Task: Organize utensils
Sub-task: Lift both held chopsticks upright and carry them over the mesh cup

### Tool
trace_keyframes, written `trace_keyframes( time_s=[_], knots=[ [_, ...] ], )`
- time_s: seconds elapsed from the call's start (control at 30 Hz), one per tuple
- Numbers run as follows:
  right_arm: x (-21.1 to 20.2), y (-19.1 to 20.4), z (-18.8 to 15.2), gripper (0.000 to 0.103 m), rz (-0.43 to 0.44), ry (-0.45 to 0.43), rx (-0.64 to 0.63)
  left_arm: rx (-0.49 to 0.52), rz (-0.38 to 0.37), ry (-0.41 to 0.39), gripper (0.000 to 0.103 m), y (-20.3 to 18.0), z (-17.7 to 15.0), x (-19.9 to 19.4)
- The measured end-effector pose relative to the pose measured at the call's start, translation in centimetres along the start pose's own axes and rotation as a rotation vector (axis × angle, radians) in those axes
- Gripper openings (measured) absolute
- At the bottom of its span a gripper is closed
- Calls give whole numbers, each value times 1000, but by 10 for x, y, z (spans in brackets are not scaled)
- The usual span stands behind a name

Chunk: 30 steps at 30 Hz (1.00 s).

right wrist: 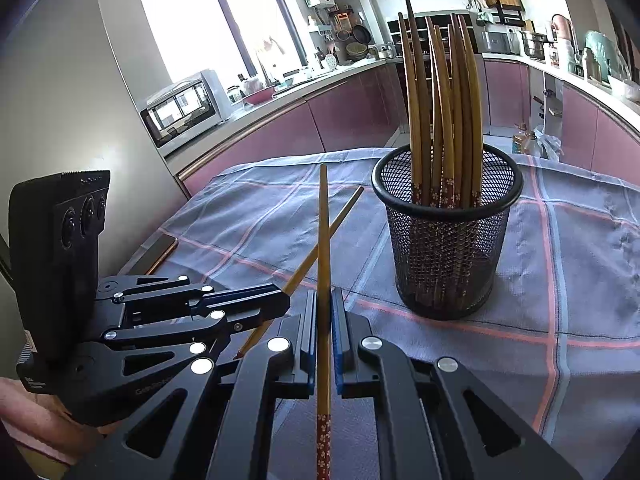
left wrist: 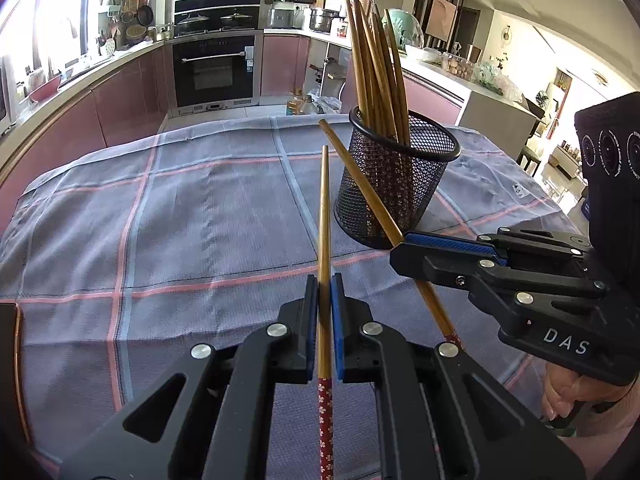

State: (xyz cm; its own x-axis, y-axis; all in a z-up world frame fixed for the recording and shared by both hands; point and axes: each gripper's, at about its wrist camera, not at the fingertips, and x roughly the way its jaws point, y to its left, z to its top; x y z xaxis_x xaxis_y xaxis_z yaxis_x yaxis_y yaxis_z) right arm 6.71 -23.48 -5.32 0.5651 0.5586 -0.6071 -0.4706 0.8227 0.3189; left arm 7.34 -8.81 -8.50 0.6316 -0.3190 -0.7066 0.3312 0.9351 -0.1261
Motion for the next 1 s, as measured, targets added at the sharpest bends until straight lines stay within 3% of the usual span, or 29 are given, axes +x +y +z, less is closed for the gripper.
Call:
trace_keyframes(
  time_s=[1.0],
  knots=[
    [-13,1,6,6,-5,-57,0,-10,-5,-44,7,-1,9,-12]
  ],
)
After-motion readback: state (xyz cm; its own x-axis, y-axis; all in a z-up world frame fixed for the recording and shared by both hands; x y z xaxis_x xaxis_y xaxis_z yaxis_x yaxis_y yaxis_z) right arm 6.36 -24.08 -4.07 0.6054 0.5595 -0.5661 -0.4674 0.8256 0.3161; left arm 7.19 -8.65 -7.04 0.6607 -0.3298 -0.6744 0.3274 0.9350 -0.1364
